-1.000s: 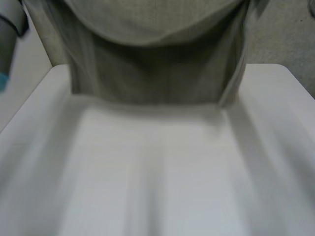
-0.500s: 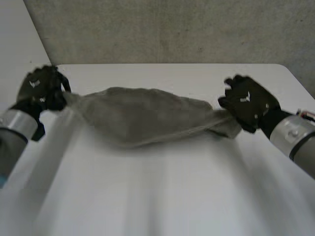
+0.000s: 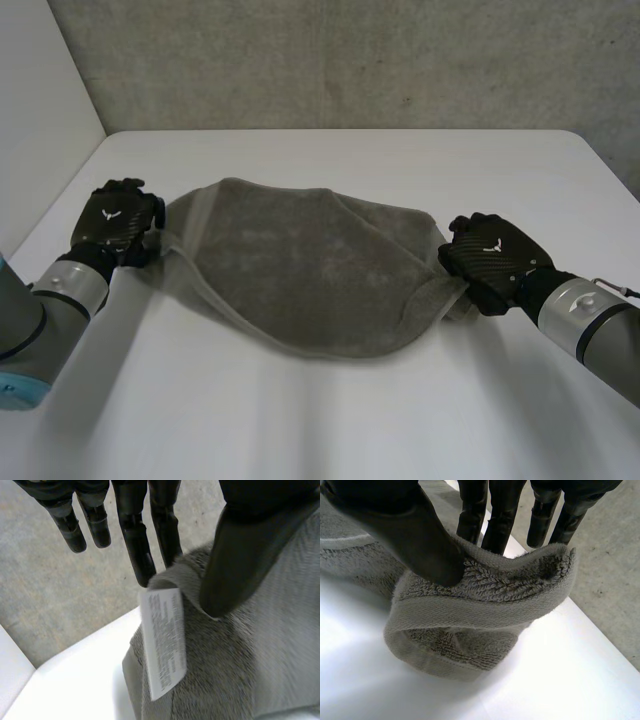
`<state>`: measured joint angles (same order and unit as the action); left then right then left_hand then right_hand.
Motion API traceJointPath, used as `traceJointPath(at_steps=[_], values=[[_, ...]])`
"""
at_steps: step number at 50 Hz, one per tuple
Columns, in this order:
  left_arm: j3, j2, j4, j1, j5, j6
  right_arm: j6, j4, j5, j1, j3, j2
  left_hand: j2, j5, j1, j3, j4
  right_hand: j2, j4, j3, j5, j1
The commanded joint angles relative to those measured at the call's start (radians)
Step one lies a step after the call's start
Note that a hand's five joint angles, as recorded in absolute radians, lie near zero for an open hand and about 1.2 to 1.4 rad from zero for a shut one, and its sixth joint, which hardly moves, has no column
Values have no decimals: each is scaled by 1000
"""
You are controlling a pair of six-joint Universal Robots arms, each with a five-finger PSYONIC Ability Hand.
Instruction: Fold the towel.
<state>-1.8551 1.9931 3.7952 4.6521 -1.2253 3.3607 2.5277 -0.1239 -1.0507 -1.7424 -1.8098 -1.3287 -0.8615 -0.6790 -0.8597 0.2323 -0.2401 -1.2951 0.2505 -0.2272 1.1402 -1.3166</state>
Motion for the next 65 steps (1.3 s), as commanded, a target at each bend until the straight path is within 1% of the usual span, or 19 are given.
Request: traceJointPath(at_steps=[1,9,19,24,29,32,34,36,37,39,42,44,45,47,48,50,55,61,65], values=[[20,53,-5,-1,-3,36,0,1,0,0,-8,5,161,153,159,-58,66,-101,-76,53,82,-80],[-30,46,-11,-4,-3,163,0,4,0,1,-9,5,348,340,346,-58,66,-101,-76,53,82,-80],[-68,36,-9,-26,4,275,-1,13,8,4,-17,13,381,373,379,-58,66,-101,-76,53,82,-80],[-69,-2,-5,-38,10,279,-1,15,8,1,-19,11,498,490,496,-58,66,-101,-76,53,82,-80],[-39,-16,-6,-99,29,287,-1,18,8,1,-17,10,516,508,514,-58,66,-101,-76,53,82,-80],[7,-3,-22,-133,79,287,-1,18,8,1,-17,9,513,505,511,-58,66,-101,-76,53,82,-80],[30,3,-49,-144,110,290,0,20,6,3,-17,9,501,493,499,-58,66,-101,-76,53,82,-80],[91,22,-159,-157,165,290,-1,20,6,3,-19,9,481,473,479,-58,66,-101,-76,53,82,-80],[91,23,-160,-158,165,290,-1,24,6,4,-19,11,481,473,479,-58,66,-101,-76,53,82,-80],[183,56,-306,-164,190,290,-1,29,8,7,-19,9,434,426,432,-58,66,-101,-76,53,82,-80],[226,75,-376,-164,196,296,-1,32,8,9,-19,11,410,402,408,-58,66,-101,-76,53,82,-80],[301,117,-493,-164,198,345,-1,33,8,10,-19,11,390,382,388,-58,66,-101,-76,53,82,-80],[301,118,-494,-164,198,345,-1,33,8,10,-19,11,390,382,388,-58,66,-101,-76,53,82,-80],[339,147,-587,-164,198,448,-1,33,8,12,-19,11,387,379,385,-58,66,-101,-76,53,82,-80],[340,147,-588,-164,198,448,-1,32,8,12,-19,11,387,379,385,-58,66,-101,-76,53,82,-80],[349,164,-655,-162,198,569,-1,32,9,14,-19,11,387,379,385,-58,66,-101,-76,53,82,-80],[344,170,-721,-162,196,686,-3,32,9,14,-19,11,358,350,356,-58,66,-101,-76,53,82,-80],[341,168,-790,-162,191,704,-3,32,9,14,-19,13,211,203,209,-58,66,-101,-76,53,82,-80],[336,167,-824,-162,191,710,-3,33,9,14,-19,11,205,197,203,-58,66,-101,-76,53,82,-80]])
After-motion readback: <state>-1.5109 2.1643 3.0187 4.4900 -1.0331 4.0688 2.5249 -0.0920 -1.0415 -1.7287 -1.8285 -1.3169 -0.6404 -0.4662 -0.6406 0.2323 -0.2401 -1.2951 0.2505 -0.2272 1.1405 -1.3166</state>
